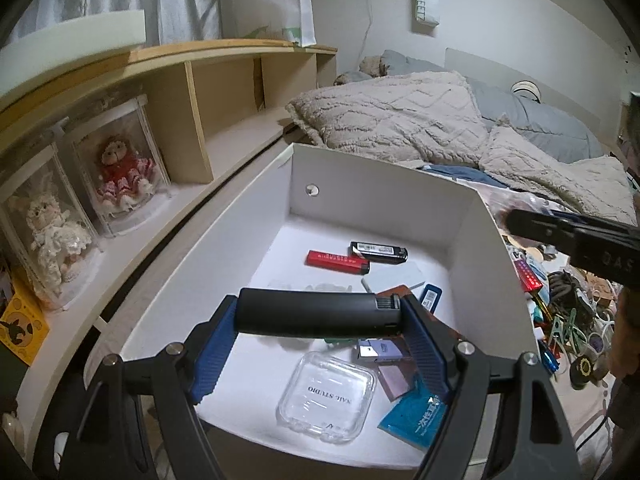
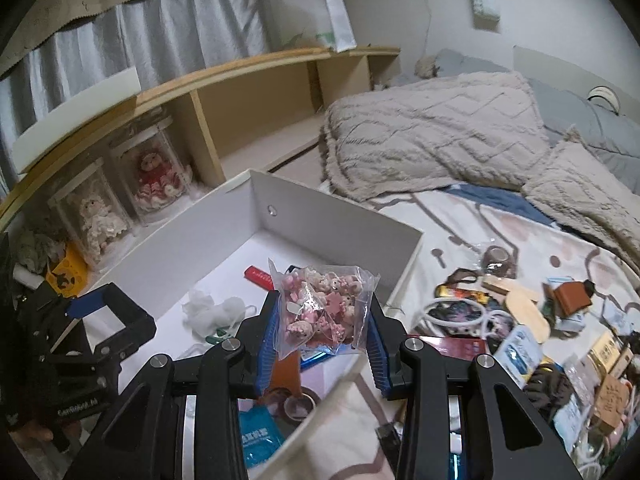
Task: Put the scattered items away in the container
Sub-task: 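Carry the black cylinder and candy bag over the white box with both tools, then open the right tool to drop the candy bag while the left tool drops the black cylinder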
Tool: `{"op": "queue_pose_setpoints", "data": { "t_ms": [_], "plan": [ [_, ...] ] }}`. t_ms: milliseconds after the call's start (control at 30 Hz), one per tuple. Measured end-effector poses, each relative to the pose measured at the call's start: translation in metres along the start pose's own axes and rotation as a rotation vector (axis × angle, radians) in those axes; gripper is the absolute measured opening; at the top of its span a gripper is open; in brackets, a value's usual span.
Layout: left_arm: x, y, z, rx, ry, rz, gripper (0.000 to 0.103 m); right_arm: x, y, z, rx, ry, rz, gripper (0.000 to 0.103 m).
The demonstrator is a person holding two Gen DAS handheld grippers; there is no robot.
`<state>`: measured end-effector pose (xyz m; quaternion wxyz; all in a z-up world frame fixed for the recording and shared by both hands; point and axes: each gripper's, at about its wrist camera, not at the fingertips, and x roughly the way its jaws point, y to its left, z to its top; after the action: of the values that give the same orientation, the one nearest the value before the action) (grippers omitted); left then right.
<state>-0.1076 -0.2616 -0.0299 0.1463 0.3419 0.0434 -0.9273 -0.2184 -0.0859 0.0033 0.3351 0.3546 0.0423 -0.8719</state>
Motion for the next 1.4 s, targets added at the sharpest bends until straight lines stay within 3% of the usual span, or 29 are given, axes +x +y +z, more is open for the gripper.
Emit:
{"op": "queue_pose_setpoints", "data": {
  "t_ms": [333,733,967,1233,1300,1367,1400],
  "plan": [
    [0.010,0.013,-0.003,-0.016,0.031,0.005,0.080,0.041,0.012,0.019,-0.054,0.145,-0.025,0.040],
    [0.014,0.016,-0.003,-0.024,0.043,0.001,0.080,0.100,0.010,0.032,-0.120,0.319,-0.134,0.040],
    [0.018,0.019,-0.005,-0.022,0.051,-0.005,0.080,0.126,0.013,0.029,-0.196,0.362,-0.236,0.040],
    [0.019,0.020,-0.004,-0.023,0.052,-0.007,0.080,0.135,0.001,0.032,-0.165,0.358,-0.268,0.040],
    [0.020,0.020,-0.004,-0.017,0.055,-0.004,0.080,0.135,0.001,0.033,-0.161,0.353,-0.244,0.050],
    [0.021,0.019,-0.004,-0.006,0.055,0.002,0.080,0.132,0.003,0.034,-0.167,0.334,-0.251,0.073],
    [0.021,0.019,-0.004,0.000,0.058,0.003,0.080,0.130,0.004,0.035,-0.171,0.320,-0.259,0.074]
  ]
}}
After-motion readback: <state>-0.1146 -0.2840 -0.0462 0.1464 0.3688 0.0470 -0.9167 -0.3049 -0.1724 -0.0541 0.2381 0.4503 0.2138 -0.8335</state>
